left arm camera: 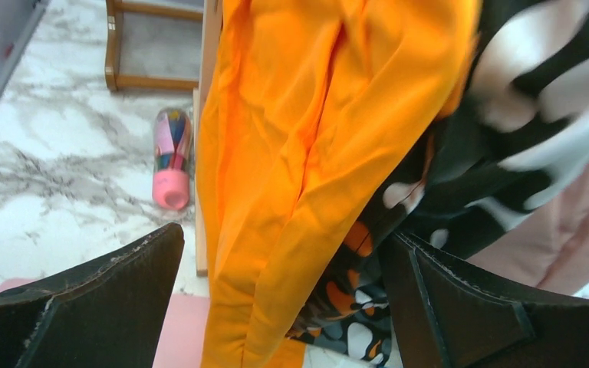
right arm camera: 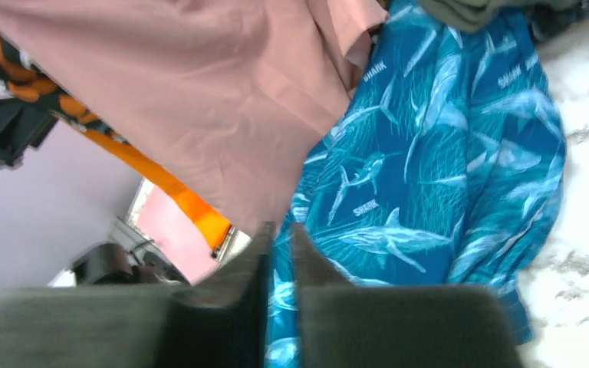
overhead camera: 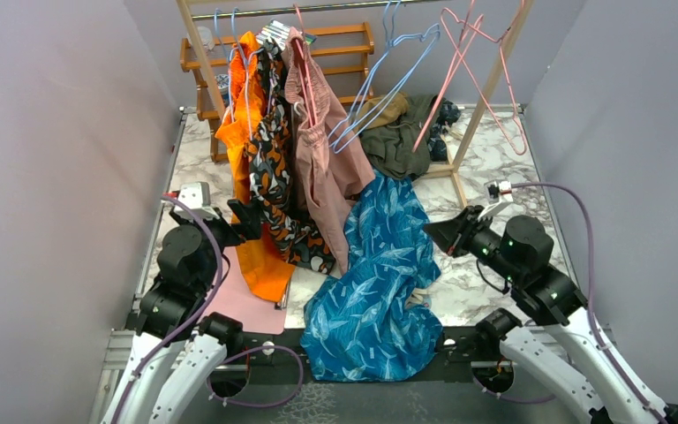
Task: Place the shorts on the hanger
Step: Adjust the shorts at the center of the board.
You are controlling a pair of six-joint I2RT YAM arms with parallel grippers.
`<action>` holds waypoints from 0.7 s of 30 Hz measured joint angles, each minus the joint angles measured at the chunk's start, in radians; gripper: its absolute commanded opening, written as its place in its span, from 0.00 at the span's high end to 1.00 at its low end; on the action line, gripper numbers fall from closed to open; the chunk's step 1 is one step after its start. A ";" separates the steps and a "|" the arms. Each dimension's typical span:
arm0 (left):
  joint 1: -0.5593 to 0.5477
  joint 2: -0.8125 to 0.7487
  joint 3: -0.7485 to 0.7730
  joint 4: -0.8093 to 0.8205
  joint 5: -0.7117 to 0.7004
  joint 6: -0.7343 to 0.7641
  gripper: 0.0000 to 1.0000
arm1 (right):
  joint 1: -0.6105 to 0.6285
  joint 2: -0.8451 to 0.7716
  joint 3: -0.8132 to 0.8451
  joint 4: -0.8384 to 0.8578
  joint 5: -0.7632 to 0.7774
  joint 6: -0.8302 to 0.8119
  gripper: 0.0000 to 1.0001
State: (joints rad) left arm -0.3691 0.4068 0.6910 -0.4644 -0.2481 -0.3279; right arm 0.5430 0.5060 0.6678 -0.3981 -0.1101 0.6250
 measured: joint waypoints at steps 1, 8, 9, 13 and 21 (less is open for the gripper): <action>0.000 0.007 0.027 -0.001 -0.002 0.002 0.02 | 0.000 0.010 0.026 -0.014 0.006 -0.011 0.62; 0.000 0.039 0.117 0.022 -0.003 -0.003 0.02 | 0.000 0.247 0.016 -0.097 0.109 0.021 0.23; 0.000 0.045 0.117 0.020 -0.003 -0.005 0.01 | 0.000 0.261 -0.012 -0.098 0.133 0.042 0.16; -0.001 0.060 0.126 0.009 -0.002 -0.008 0.01 | -0.003 0.260 -0.122 -0.101 0.259 0.135 0.09; -0.031 0.082 0.210 0.002 -0.035 -0.010 0.03 | -0.116 0.359 -0.256 -0.037 0.377 0.239 0.11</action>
State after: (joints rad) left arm -0.3996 0.4892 0.9012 -0.4625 -0.2829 -0.3378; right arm 0.4271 0.8646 0.4122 -0.4355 0.2672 0.8639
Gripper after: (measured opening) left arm 0.974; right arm 0.910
